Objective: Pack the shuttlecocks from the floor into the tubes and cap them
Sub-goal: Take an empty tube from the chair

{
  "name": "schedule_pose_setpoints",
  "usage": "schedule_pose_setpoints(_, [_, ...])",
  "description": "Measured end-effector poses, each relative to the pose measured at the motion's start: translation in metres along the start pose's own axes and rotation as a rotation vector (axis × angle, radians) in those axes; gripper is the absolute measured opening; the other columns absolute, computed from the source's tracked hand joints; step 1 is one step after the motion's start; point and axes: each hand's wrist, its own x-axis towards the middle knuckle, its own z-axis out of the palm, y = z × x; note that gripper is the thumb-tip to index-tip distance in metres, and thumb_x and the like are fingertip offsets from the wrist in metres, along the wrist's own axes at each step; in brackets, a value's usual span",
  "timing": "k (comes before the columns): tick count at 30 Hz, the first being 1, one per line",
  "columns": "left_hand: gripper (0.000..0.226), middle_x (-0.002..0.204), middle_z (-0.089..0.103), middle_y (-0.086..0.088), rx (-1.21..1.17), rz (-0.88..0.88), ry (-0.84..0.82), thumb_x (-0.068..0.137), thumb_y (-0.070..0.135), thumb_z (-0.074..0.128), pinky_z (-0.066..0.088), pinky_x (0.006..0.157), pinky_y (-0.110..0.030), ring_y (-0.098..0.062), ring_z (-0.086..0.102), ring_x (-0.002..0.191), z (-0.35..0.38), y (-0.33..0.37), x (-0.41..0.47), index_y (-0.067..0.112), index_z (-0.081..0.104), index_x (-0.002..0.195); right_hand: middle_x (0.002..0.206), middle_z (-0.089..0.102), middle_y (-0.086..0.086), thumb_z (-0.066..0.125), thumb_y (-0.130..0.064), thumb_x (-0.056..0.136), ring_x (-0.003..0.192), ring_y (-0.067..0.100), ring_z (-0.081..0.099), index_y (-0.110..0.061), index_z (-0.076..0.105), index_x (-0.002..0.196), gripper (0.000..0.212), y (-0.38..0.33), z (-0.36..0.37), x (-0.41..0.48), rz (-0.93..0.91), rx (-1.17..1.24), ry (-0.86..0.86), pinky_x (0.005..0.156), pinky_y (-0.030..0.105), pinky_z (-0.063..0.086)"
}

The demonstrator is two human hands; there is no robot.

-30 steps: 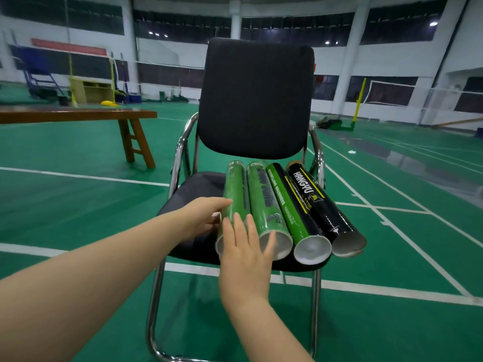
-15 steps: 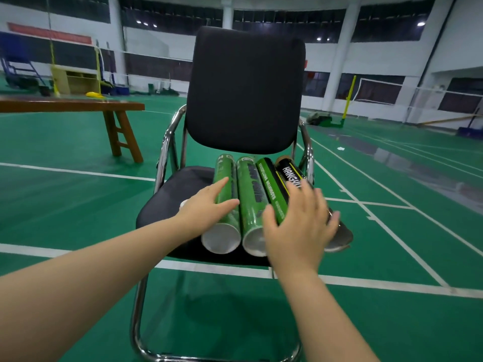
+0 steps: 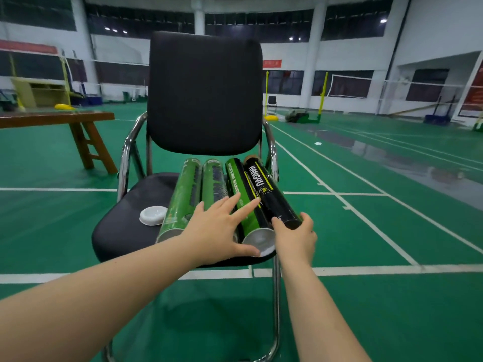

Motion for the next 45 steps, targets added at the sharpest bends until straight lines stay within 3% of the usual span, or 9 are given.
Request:
schedule_pose_setpoints(3, [0.092,0.157,0.007,0.001,0.068,0.038,0.007,0.074,0.079,0.04,0.011,0.113,-0.052,-0.019,0.008,0.143,0.007,0.008,0.003,0.046,-0.011,0.143,0.128,0.045,0.013,0.063,-0.03,0.086,0.087,0.022,0.043,-0.018,0.036,0.136,0.058,0.002,-0.002,-0.003,0.002,0.1,0.045,0.074,0.028,0.033])
schedule_pose_setpoints(8, [0.094,0.156,0.011,0.003,0.018,0.021,0.038,0.074,0.075,0.047,0.015,0.112,-0.047,-0.017,0.017,0.141,0.004,0.012,0.003,0.042,-0.005,0.145,0.123,0.046,0.009,0.062,-0.03,0.085,0.084,0.018,0.043,-0.017,0.039,0.134,0.055,-0.008,-0.012,-0.012,-0.08,0.227,0.111,0.072,0.024,0.032])
schedule_pose_setpoints(15, [0.12,0.157,-0.008,-0.001,-0.002,-0.007,0.453,0.066,0.057,0.072,0.007,0.113,-0.047,-0.021,0.003,0.143,-0.042,0.003,-0.021,0.038,-0.023,0.136,0.11,0.055,0.002,0.06,-0.033,0.084,0.078,0.003,0.052,-0.02,0.045,0.12,0.042,-0.046,-0.035,-0.034,-0.306,0.318,0.013,0.053,0.014,0.036])
schedule_pose_setpoints(20, [0.112,0.154,0.015,-0.015,0.193,0.035,0.582,0.06,0.038,0.082,0.017,0.107,-0.059,-0.041,0.018,0.139,-0.07,-0.009,-0.04,0.035,0.007,0.143,0.106,0.061,0.001,0.065,-0.032,0.079,0.09,0.015,0.059,-0.022,0.05,0.115,0.04,-0.064,-0.021,-0.073,-0.205,0.366,-0.306,0.082,0.035,0.05])
schedule_pose_setpoints(22, [0.105,0.148,0.031,-0.018,0.298,0.127,0.57,0.059,0.035,0.082,0.023,0.103,-0.063,-0.043,0.03,0.133,-0.075,-0.017,-0.053,0.03,0.018,0.143,0.11,0.062,0.001,0.068,-0.036,0.071,0.099,0.019,0.059,-0.025,0.052,0.117,0.05,-0.068,-0.017,-0.088,-0.193,0.325,-0.414,0.09,0.041,0.05])
schedule_pose_setpoints(26, [0.09,0.112,0.062,-0.014,0.31,0.23,0.556,0.053,0.038,0.084,0.041,0.092,-0.056,-0.035,0.061,0.101,-0.086,-0.032,-0.091,0.016,0.042,0.129,0.105,0.062,0.005,0.069,-0.03,0.069,0.091,0.021,0.059,-0.024,0.055,0.112,0.045,-0.077,-0.022,-0.109,-0.199,0.353,-0.647,0.079,0.036,0.052])
schedule_pose_setpoints(34, [0.068,0.092,0.058,-0.014,0.273,0.041,0.453,0.061,0.046,0.058,0.047,0.065,-0.04,-0.034,0.057,0.074,-0.085,-0.064,-0.212,0.016,0.042,0.12,0.107,0.062,0.007,0.065,-0.017,0.081,0.101,0.028,0.062,-0.026,0.055,0.106,0.028,-0.07,0.016,-0.184,-0.185,0.312,-1.047,0.084,0.041,0.054])
schedule_pose_setpoints(40, [0.078,0.087,0.056,-0.013,0.238,-0.111,0.308,0.053,0.043,0.073,0.046,0.059,-0.038,-0.033,0.056,0.067,-0.034,-0.09,-0.288,0.017,0.042,0.12,0.096,0.061,-0.003,0.057,-0.011,0.087,0.088,0.021,0.062,-0.02,0.052,0.114,0.028,-0.028,0.067,-0.238,-0.082,0.228,-1.193,0.074,0.035,0.053])
schedule_pose_setpoints(45, [0.082,0.088,0.056,-0.011,0.154,-0.17,0.158,0.05,0.042,0.079,0.048,0.059,-0.037,-0.032,0.056,0.069,0.027,-0.102,-0.325,0.018,0.04,0.118,0.11,0.06,0.007,0.06,-0.014,0.086,0.092,0.028,0.062,-0.024,0.055,0.109,0.026,0.021,0.105,-0.257,0.085,0.104,-1.272,0.072,0.036,0.053])
